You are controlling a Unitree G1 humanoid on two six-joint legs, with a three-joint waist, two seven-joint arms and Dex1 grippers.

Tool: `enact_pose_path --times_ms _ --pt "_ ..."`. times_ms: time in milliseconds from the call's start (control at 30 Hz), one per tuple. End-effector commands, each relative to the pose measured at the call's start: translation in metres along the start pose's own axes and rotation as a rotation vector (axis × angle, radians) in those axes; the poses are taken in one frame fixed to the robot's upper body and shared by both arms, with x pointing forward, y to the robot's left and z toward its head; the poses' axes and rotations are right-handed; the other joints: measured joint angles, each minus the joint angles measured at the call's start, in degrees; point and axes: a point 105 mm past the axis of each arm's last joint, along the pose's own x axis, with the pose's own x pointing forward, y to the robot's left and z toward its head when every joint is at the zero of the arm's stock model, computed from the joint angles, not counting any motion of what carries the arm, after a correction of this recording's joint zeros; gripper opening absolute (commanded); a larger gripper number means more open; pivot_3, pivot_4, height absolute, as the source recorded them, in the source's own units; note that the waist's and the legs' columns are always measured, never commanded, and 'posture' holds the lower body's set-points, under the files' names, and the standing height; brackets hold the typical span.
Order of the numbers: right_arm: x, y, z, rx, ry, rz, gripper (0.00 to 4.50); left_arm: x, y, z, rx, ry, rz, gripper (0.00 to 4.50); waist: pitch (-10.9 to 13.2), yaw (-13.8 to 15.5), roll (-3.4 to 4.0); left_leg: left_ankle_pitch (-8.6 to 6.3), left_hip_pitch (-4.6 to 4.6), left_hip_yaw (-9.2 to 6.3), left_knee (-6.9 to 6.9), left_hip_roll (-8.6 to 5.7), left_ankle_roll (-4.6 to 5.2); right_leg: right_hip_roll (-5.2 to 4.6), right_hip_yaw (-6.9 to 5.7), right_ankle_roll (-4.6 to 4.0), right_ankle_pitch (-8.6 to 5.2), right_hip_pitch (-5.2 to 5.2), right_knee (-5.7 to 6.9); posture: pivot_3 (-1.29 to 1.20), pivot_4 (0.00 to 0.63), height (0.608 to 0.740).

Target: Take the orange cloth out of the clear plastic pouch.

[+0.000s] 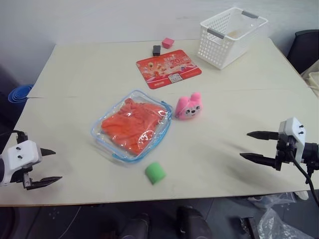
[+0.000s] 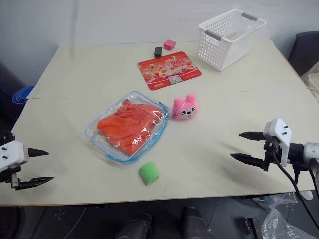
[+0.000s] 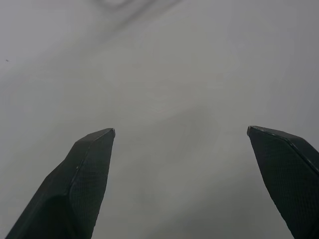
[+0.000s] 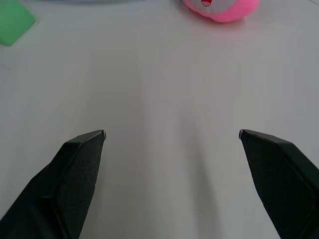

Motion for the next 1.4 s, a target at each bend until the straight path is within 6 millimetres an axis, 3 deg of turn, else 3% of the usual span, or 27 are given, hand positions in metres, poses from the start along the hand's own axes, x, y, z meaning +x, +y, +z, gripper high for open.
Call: enact_pose_path --times_ms 33,1067,1233,1400 --pt "-0.003 -0.003 0.006 -0.027 -0.026 -0.01 4.5 0.0 0.002 -0.001 0.002 -0.003 0.016 4.49 0.0 0.01 0.0 0.0 0.0 0.0 0.0 0.0 0.0 0.0 0.0 0.0 0.0 0.0 0.0 0.0 0.15 0.74" --pt "0.0 -0.002 -0.002 0.026 -0.015 0.003 4.5 0.007 0.0 0.012 -0.079 -0.111 0.007 4.49 0.0 0.04 0.0 0.0 0.02 0.05 0.0 0.01 0.0 0.02 0.05 0.01 0.01 0.0 0.01 0.0 0.15 0.74" --pt "0.007 0.007 0.009 -0.002 -0.041 0.056 4.5 0.009 -0.009 0.035 -0.117 -0.219 -0.07 4.49 0.0 0.03 0.0 0.0 0.02 0.05 0.01 0.01 0.0 0.02 0.06 0.01 0.01 -0.01 0.02 0.0 0.15 0.74" --pt "0.044 0.059 0.042 -0.101 -0.124 0.28 4.5 0.003 -0.03 0.091 -0.093 -0.356 -0.297 4.49 0.0 -0.04 -0.02 -0.03 0.02 0.05 0.05 0.12 -0.05 0.09 0.05 0.02 0.01 -0.01 0.04 0.0 0.15 0.74"
